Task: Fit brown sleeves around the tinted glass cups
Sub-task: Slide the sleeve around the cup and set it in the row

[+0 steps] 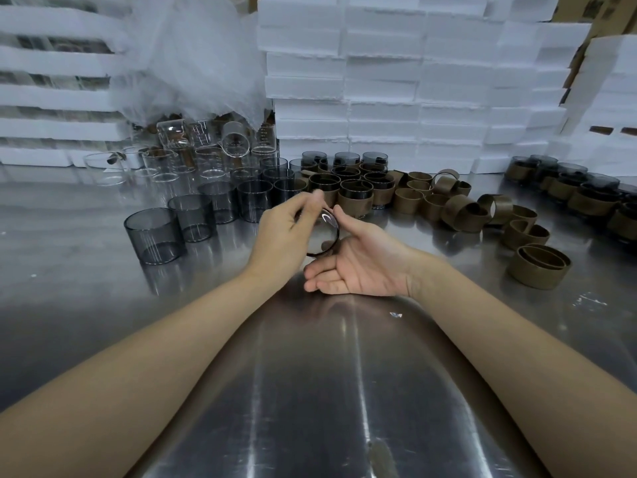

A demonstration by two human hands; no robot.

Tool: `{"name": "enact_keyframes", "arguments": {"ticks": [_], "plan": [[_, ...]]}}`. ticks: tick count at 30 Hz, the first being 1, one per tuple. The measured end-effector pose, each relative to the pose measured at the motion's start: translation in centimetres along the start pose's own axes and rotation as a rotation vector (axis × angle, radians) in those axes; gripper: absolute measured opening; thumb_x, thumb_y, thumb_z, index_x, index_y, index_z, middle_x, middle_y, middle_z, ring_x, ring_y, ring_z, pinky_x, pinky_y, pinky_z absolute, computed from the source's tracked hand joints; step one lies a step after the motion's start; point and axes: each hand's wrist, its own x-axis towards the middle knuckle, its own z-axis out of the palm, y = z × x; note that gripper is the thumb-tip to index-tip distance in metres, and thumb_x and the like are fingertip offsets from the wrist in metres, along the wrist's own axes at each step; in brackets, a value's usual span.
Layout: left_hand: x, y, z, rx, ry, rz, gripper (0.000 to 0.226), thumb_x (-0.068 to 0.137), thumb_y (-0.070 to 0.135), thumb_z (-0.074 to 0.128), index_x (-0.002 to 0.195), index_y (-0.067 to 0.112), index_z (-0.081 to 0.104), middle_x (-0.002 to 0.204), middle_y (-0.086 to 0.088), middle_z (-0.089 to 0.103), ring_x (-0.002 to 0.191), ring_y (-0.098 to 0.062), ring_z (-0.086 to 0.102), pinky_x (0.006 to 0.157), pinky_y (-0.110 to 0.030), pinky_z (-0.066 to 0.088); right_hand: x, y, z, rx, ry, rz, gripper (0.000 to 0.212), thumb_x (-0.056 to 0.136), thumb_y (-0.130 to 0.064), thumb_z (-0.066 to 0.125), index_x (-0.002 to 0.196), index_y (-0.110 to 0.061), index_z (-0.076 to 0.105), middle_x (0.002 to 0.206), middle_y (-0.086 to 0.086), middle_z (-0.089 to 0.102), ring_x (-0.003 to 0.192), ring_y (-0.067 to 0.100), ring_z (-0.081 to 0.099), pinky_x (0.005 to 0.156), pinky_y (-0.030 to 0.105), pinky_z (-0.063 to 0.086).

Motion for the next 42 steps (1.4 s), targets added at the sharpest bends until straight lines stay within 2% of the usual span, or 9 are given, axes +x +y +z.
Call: {"name": "enact_keyframes", "arguments": {"ticks": [4, 8, 12, 18, 21, 25, 32, 37, 42], "plan": [[0.0, -0.5, -0.1, -0.043, 0.134, -0.063, 0.044, 0.106, 0.035, 0.035, 0.092, 0.014, 0.071, 0.083, 0.011, 0.072, 0.074, -0.004, 0.065, 0.062, -0.016, 0.048, 0.1, 0.1, -0.1, -0.033, 0.063, -0.042, 0.053, 0.089, -0.058, 0.044, 0.107, -0.009, 0.052, 0.076, 0.016, 0.067, 0.072, 0.028, 0.07, 0.06, 0.028, 0.057], [0.2, -0.4, 0.1, -0.202, 0.18, -0.065, 0.025, 0.107, 0.013, 0.034, 0.109, 0.015, 0.058, 0.103, 0.001, 0.069, 0.077, -0.012, 0.069, 0.049, -0.024, 0.053, 0.0, -0.3, -0.7, 0.052, 0.153, -0.129, 0.051, 0.097, -0.056, 0.034, 0.103, -0.008, 0.051, 0.064, 0.01, 0.064, 0.054, 0.021, 0.065, 0.048, 0.022, 0.052], [0.0, -0.1, -0.1, 0.082, 0.096, 0.25, 0.057, 0.083, -0.019, 0.033, 0.127, 0.009, 0.057, 0.137, -0.001, 0.053, 0.131, -0.013, 0.048, 0.105, -0.029, 0.045, -0.2, -0.7, -1.7, 0.157, 0.307, -0.246, 0.053, 0.097, -0.058, 0.035, 0.09, -0.009, 0.053, 0.056, 0.005, 0.056, 0.045, 0.016, 0.055, 0.043, 0.018, 0.044], [-0.9, 0.4, 1.3, 0.744, -0.38, 0.618, 0.055, 0.102, 0.03, 0.024, 0.151, 0.004, 0.028, 0.161, -0.007, 0.02, 0.151, -0.017, 0.008, 0.123, -0.044, 0.002, 0.0, -0.5, -2.0, 0.171, 0.277, -0.35, 0.056, 0.097, -0.056, 0.035, 0.098, -0.012, 0.071, 0.085, 0.005, 0.068, 0.074, 0.019, 0.065, 0.067, 0.027, 0.05], [-1.2, 0.6, 1.8, 0.896, -0.371, 0.588, 0.064, 0.102, 0.041, 0.017, 0.154, 0.004, 0.016, 0.163, -0.008, 0.007, 0.152, -0.018, 0.0, 0.123, -0.046, -0.003, 0.1, -0.4, -1.8, 0.171, 0.268, -0.357, 0.055, 0.097, -0.056, 0.038, 0.092, -0.017, 0.076, 0.093, 0.005, 0.074, 0.083, 0.018, 0.071, 0.069, 0.028, 0.058], [-1.4, 1.1, 1.7, 0.931, -0.302, 0.493, 0.071, 0.099, 0.049, 0.012, 0.154, 0.004, 0.003, 0.163, -0.009, -0.005, 0.151, -0.021, -0.007, 0.123, -0.046, -0.002, 0.4, -0.4, -1.5, 0.052, 0.293, -0.347, 0.047, 0.096, -0.056, 0.042, 0.111, -0.018, 0.065, 0.081, -0.003, 0.072, 0.068, 0.013, 0.062, 0.062, 0.026, 0.051], [-1.7, 2.1, 1.9, 0.935, -0.214, 0.352, 0.075, 0.096, 0.052, 0.007, 0.154, 0.004, -0.002, 0.163, -0.01, -0.01, 0.151, -0.022, -0.012, 0.123, -0.044, 0.0, 0.5, -0.3, -1.4, -0.073, 0.301, -0.304, 0.051, 0.093, -0.061, 0.04, 0.095, -0.028, 0.078, 0.102, 0.009, 0.067, 0.108, 0.031, 0.047, 0.082, 0.036, 0.038], [-1.6, 2.0, 1.9, 0.906, -0.137, 0.223, 0.078, 0.096, 0.055, 0.009, 0.153, 0.004, -0.006, 0.162, -0.012, -0.015, 0.151, -0.023, -0.014, 0.123, -0.043, -0.001, 0.7, -0.2, -1.5, -0.108, 0.303, -0.32, 0.049, 0.092, -0.06, 0.041, 0.106, -0.024, 0.07, 0.087, 0.011, 0.062, 0.078, 0.027, 0.05, 0.063, 0.031, 0.036], [-1.3, 1.3, 1.5, 0.749, -0.107, 0.078, 0.087, 0.089, 0.063, 0.0, 0.154, 0.006, -0.009, 0.163, -0.01, -0.013, 0.152, -0.02, -0.005, 0.124, -0.038, 0.001, 0.6, -0.1, -1.3, -0.114, 0.305, -0.336, 0.05, 0.094, -0.059, 0.04, 0.078, -0.019, 0.066, 0.044, -0.001, 0.043, 0.04, 0.016, 0.044, 0.046, 0.021, 0.041]]}}
